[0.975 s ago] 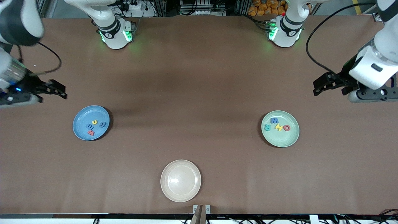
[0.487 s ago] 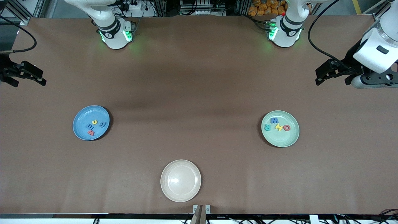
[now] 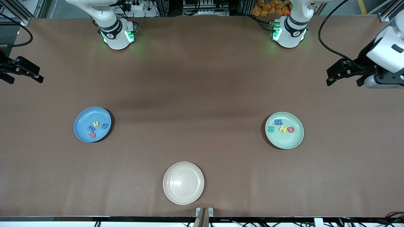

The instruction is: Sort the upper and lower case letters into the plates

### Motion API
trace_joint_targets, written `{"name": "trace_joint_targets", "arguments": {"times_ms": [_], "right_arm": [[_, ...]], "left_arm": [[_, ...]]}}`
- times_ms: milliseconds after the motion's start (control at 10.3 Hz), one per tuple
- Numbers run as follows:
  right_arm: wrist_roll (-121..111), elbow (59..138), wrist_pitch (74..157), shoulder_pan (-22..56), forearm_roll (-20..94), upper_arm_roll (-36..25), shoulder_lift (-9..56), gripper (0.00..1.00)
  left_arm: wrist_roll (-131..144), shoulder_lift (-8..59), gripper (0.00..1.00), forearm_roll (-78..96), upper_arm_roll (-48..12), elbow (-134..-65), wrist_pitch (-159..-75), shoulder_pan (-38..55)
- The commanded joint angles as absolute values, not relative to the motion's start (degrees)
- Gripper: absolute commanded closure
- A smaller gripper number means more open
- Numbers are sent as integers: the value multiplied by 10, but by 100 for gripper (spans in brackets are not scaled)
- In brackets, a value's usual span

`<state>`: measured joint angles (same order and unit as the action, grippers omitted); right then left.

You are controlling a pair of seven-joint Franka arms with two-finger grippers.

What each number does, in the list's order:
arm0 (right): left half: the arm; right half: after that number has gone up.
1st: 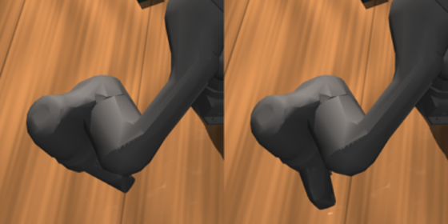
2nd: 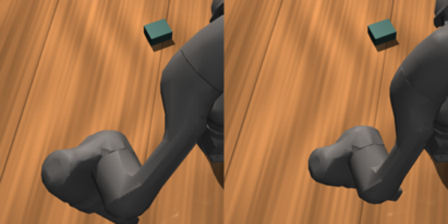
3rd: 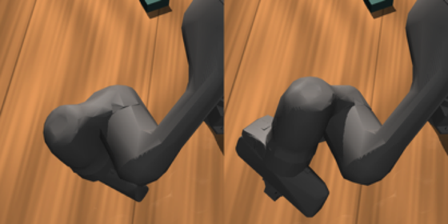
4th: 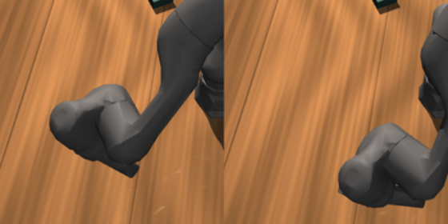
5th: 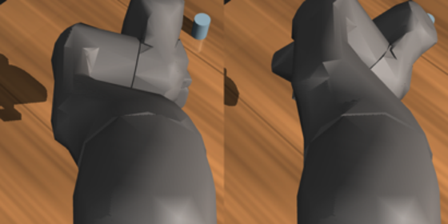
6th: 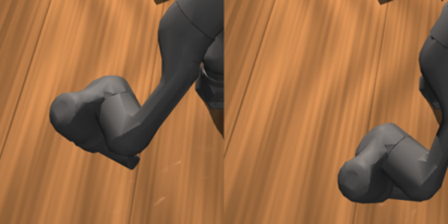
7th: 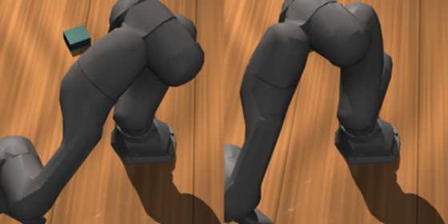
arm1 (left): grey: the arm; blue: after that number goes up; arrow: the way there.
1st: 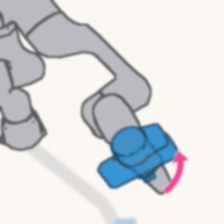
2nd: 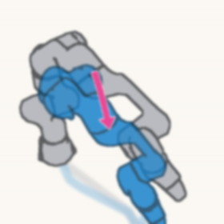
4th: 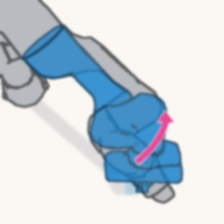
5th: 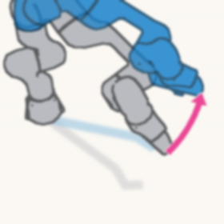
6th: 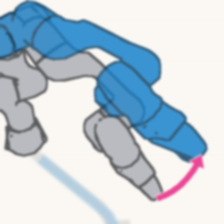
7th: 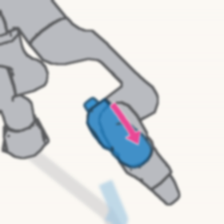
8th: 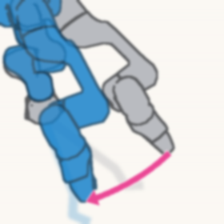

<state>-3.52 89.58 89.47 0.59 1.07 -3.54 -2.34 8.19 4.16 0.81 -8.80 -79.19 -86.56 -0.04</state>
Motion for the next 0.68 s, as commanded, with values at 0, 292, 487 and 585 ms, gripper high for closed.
{"name": "trace_joint_targets", "arguments": {"times_ms": [0,292,487,585], "right_arm": [[-23,876,883,2,3,-32,-15,0],[-24,876,882,1,2,-32,-16,0],[-24,876,882,1,2,-32,-16,0],[-24,876,881,1,2,-32,-16,0]], "left_arm": [[23,21,0,15,-89,-808,-862,-41],[24,21,0,15,-89,-808,-853,-42],[24,20,0,15,-89,-808,-853,-42],[24,20,0,15,-89,-808,-853,-42]]}}
